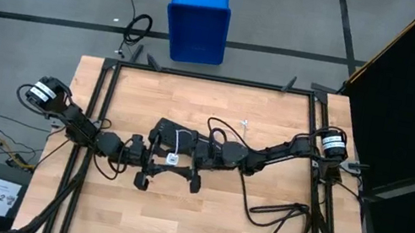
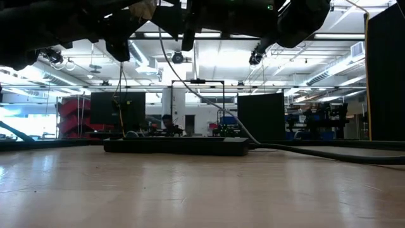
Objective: Insert USB
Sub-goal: Insert the white charger adapter into the black outlet extension
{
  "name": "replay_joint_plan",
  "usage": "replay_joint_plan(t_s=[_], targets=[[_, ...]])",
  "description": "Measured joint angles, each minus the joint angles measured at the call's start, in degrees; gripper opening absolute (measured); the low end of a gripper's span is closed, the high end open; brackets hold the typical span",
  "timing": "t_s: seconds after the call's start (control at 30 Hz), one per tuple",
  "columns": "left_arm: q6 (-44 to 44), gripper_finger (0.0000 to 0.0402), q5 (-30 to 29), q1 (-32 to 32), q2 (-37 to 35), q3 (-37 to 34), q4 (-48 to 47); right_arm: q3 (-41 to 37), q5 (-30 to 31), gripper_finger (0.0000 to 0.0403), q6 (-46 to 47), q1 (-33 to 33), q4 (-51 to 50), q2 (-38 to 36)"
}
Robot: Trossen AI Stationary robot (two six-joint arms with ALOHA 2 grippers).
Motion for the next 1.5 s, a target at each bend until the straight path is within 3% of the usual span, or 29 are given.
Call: replay_joint_plan(t_s=[0.47,0.83,1.23,1.5], targets=[[0.0,0.0126,1.5,0.0,0.3,-0.1,-2.6,0.2,-3.2,0.0212,4.8,-0.5,0.8,0.0],[-0.1,0.0126,1.0,0.0,0.2,-0.2,-1.3,0.2,-3.1,0.0162,2.4,-0.5,-2.0,-0.2],[0.0,0.0126,0.9,0.0,0.2,-0.2,-0.8,0.2,-3.1,0.0189,2.4,-0.9,-4.0,-0.2],[-0.6,0.0126,0.5,0.0,0.2,-0.2,-0.7,0.2,-2.9,0.0144,1.3,-0.9,-4.6,-0.3]])
